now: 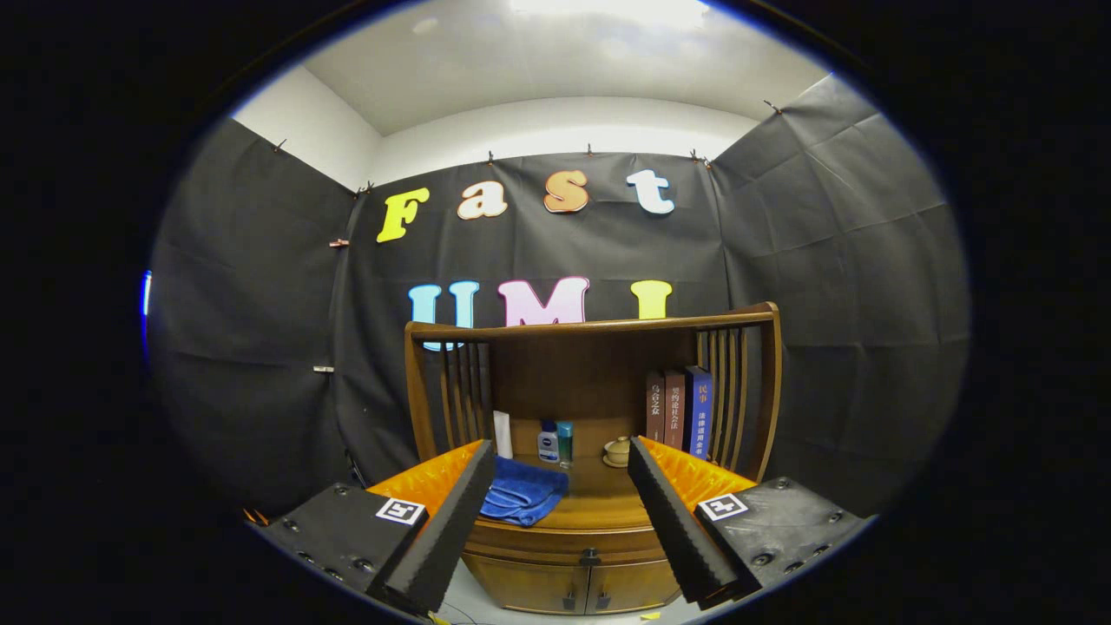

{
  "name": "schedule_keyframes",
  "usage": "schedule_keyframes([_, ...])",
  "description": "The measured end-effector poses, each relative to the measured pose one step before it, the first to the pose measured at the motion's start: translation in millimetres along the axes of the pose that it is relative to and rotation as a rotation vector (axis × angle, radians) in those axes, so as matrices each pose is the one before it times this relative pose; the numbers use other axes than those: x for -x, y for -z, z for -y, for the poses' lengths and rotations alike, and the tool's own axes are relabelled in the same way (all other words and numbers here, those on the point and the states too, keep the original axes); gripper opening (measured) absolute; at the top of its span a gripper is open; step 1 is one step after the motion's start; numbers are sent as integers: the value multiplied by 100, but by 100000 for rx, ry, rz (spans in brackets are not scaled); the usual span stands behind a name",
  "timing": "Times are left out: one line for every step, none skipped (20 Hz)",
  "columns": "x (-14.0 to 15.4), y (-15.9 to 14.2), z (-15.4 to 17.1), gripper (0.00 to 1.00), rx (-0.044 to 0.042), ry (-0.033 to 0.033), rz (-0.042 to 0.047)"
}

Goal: Pull open the drawer, take out the items inside it, and place them on the countertop above the cabinet.

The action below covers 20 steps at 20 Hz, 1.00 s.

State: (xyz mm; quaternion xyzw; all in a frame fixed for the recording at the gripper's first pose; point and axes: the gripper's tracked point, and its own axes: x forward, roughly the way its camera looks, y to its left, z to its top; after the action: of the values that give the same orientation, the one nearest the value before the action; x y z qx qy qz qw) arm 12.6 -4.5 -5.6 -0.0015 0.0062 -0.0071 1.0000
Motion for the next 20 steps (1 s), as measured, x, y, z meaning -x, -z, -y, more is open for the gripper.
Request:
schedule_keyframes([-557, 180, 187, 98, -27, 414, -294])
schedule_keyframes([-634, 721, 211, 98, -24, 730, -574])
schedule_keyframes([-250, 640, 162, 98, -23, 132, -812])
schedule_keyframes([-391, 1262, 111, 98, -152, 103, -1950])
schedule_keyframes([-391, 1211, 101, 98, -363, -19, -1452])
schedule_keyframes([-832, 1527, 103, 99, -545, -1, -1921])
schedule_keyframes([-631, 1467, 172, 98, -290, 330, -1668])
schedule_keyframes([-570, 1534, 108, 99, 129, 225, -1436])
schedule_keyframes([-574, 1482, 190, 99, 515, 665, -1124])
schedule_keyframes([-654, 1605, 103, 99, 302, 40, -1208])
schedule_keyframes([-591, 1732, -14, 99, 303, -186, -1407])
schedule_keyframes([-774, 1671, 40, 99, 268, -386, -1397])
schedule_keyframes([-788, 1846, 115, 99, 5, -305, -2368])
schedule_keyframes([-914, 1913, 64, 99, -276, -640, -2904])
schedule_keyframes([-738, 1657, 427, 99, 323, 371, -2590])
schedule_keyframes([-764, 1441, 409, 99, 264, 218, -2179])
schedule_keyframes([-841, 1318, 291, 99, -246, 53, -1866])
schedule_keyframes([-810, 1327, 292, 99, -605, 257, -1468])
schedule_keyframes([-827, 1376, 539, 99, -477, 779, -2003])
schedule_keyframes([-887, 1232, 638, 99, -947, 1245, -2055])
